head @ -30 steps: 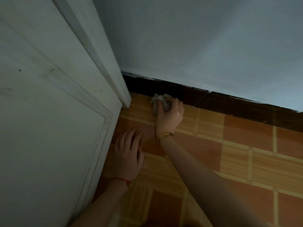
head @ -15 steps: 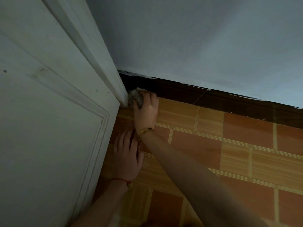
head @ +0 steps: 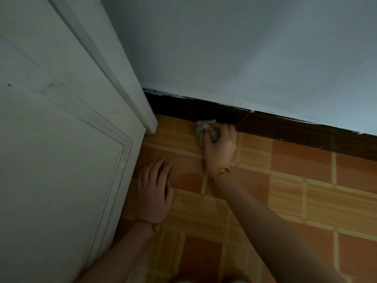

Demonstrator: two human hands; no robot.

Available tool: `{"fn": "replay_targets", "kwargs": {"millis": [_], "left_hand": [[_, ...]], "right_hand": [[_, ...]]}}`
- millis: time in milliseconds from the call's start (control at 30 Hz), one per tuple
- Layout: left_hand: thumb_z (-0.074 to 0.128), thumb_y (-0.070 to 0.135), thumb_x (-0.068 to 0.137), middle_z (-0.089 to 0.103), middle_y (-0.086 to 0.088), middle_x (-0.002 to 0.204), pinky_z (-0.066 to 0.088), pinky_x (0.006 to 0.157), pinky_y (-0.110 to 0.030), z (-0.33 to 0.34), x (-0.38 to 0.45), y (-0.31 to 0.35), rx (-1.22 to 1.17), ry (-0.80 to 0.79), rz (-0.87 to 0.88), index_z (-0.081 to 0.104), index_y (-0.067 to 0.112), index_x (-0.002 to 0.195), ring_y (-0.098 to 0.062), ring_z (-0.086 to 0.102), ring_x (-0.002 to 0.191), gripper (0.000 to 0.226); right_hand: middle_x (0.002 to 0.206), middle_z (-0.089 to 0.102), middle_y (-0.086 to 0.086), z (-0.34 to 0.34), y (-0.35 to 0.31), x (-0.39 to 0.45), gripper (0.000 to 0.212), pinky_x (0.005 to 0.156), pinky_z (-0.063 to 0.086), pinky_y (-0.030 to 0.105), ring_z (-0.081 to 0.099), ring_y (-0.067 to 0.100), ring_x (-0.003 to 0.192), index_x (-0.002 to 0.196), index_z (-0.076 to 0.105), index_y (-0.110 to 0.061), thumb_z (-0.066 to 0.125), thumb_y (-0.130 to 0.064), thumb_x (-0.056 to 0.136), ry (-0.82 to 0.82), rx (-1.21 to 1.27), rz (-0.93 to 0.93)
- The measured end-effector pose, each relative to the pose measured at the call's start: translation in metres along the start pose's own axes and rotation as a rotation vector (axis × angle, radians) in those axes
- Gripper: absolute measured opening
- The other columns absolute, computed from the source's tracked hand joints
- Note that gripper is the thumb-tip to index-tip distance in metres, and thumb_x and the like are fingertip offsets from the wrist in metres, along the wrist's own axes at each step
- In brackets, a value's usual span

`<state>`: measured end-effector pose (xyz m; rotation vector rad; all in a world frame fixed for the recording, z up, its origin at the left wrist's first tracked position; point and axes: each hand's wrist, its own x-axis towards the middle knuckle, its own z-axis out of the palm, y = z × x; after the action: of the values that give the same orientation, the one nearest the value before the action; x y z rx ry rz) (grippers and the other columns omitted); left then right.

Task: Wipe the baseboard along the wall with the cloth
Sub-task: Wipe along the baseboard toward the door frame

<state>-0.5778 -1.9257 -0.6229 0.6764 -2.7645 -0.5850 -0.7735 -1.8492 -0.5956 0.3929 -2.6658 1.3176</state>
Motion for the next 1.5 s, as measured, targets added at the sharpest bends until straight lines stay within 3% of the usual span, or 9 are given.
{"fn": "replay_targets", "kwargs": {"millis": [100, 200, 400, 500, 600, 733, 1100, 1333, 1500], "left_hand": [[0.043, 0.021, 0.094, 0.050, -0.012, 0.147, 0.034, 0.114, -0.052, 0.000, -0.001, -0.001, 0.017, 0.003, -0.002, 0.054, 0.010, 0.141, -0.029, 0.042, 0.137, 0.049], [0.042, 0.022, 0.094, 0.051, -0.012, 0.146, 0.035, 0.113, -0.053, -0.001, -0.001, 0.000, 0.038, -0.003, -0.010, 0.054, 0.010, 0.140, -0.030, 0.042, 0.136, 0.049], [0.040, 0.025, 0.092, 0.054, -0.015, 0.139, 0.040, 0.108, -0.057, -0.003, 0.003, 0.007, 0.108, -0.044, -0.041, 0.056, 0.008, 0.135, -0.033, 0.045, 0.131, 0.049], [0.040, 0.027, 0.091, 0.054, -0.015, 0.131, 0.041, 0.103, -0.056, -0.002, 0.015, 0.018, 0.067, -0.004, -0.139, 0.058, 0.009, 0.129, -0.035, 0.049, 0.122, 0.046], [0.040, 0.026, 0.092, 0.052, -0.016, 0.132, 0.038, 0.105, -0.060, 0.002, 0.027, 0.029, 0.056, 0.002, -0.123, 0.054, 0.009, 0.133, -0.036, 0.048, 0.125, 0.047], [0.039, 0.025, 0.092, 0.048, -0.017, 0.142, 0.028, 0.114, -0.064, 0.013, 0.032, 0.038, 0.085, -0.021, -0.087, 0.051, 0.011, 0.138, -0.037, 0.041, 0.133, 0.050], [0.044, 0.023, 0.090, 0.048, -0.015, 0.145, 0.022, 0.119, -0.059, 0.020, 0.029, 0.035, 0.129, 0.004, -0.063, 0.052, 0.014, 0.141, -0.037, 0.041, 0.135, 0.052], [0.042, 0.025, 0.091, 0.047, -0.014, 0.146, 0.020, 0.119, -0.059, 0.019, 0.030, 0.035, 0.117, -0.005, -0.069, 0.052, 0.015, 0.142, -0.036, 0.040, 0.135, 0.052], [0.041, 0.025, 0.091, 0.048, -0.015, 0.144, 0.021, 0.118, -0.060, 0.020, 0.030, 0.036, 0.124, 0.000, -0.072, 0.052, 0.014, 0.141, -0.038, 0.041, 0.135, 0.052]], "right_hand": [[0.103, 0.057, 0.014, -0.028, 0.022, 0.004, 0.023, 0.079, 0.048, 0.033, 0.056, 0.027, 0.094, 0.096, 0.061, -0.001, 0.071, -0.005, 0.076, 0.125, -0.012, 0.117], [0.107, 0.056, 0.015, -0.042, 0.030, 0.005, 0.024, 0.081, 0.048, 0.033, 0.056, 0.027, 0.096, 0.099, 0.058, 0.000, 0.069, -0.007, 0.079, 0.213, 0.018, 0.241], [0.107, 0.053, 0.009, -0.026, -0.013, 0.005, 0.021, 0.071, 0.037, 0.006, 0.052, 0.011, 0.090, 0.103, 0.057, -0.004, 0.066, -0.008, 0.084, 0.096, 0.119, 0.058], [0.106, 0.053, 0.008, -0.027, -0.023, 0.006, 0.020, 0.073, 0.038, 0.000, 0.051, 0.008, 0.090, 0.101, 0.057, -0.004, 0.067, -0.007, 0.084, 0.158, 0.176, 0.052], [0.105, 0.054, 0.008, -0.047, -0.008, 0.012, 0.019, 0.077, 0.043, 0.006, 0.052, 0.006, 0.091, 0.100, 0.058, -0.004, 0.068, -0.007, 0.084, 0.286, 0.169, 0.066], [0.105, 0.051, 0.003, -0.073, 0.011, 0.019, 0.016, 0.071, 0.051, 0.021, 0.054, 0.010, 0.090, 0.100, 0.057, -0.005, 0.064, -0.010, 0.087, 0.406, 0.159, 0.144], [0.105, 0.055, 0.007, -0.036, -0.023, 0.014, 0.026, 0.078, 0.053, 0.037, 0.056, 0.021, 0.095, 0.101, 0.059, -0.005, 0.072, -0.004, 0.079, 0.187, 0.168, -0.025], [0.104, 0.053, 0.007, -0.082, 0.016, 0.022, 0.022, 0.077, 0.051, 0.029, 0.056, 0.017, 0.095, 0.101, 0.058, -0.004, 0.067, -0.002, 0.081, 0.425, 0.112, 0.122], [0.106, 0.053, 0.003, -0.069, 0.001, 0.021, 0.023, 0.081, 0.044, 0.015, 0.054, 0.013, 0.097, 0.102, 0.059, -0.004, 0.069, -0.003, 0.081, 0.354, 0.132, 0.015]]}}
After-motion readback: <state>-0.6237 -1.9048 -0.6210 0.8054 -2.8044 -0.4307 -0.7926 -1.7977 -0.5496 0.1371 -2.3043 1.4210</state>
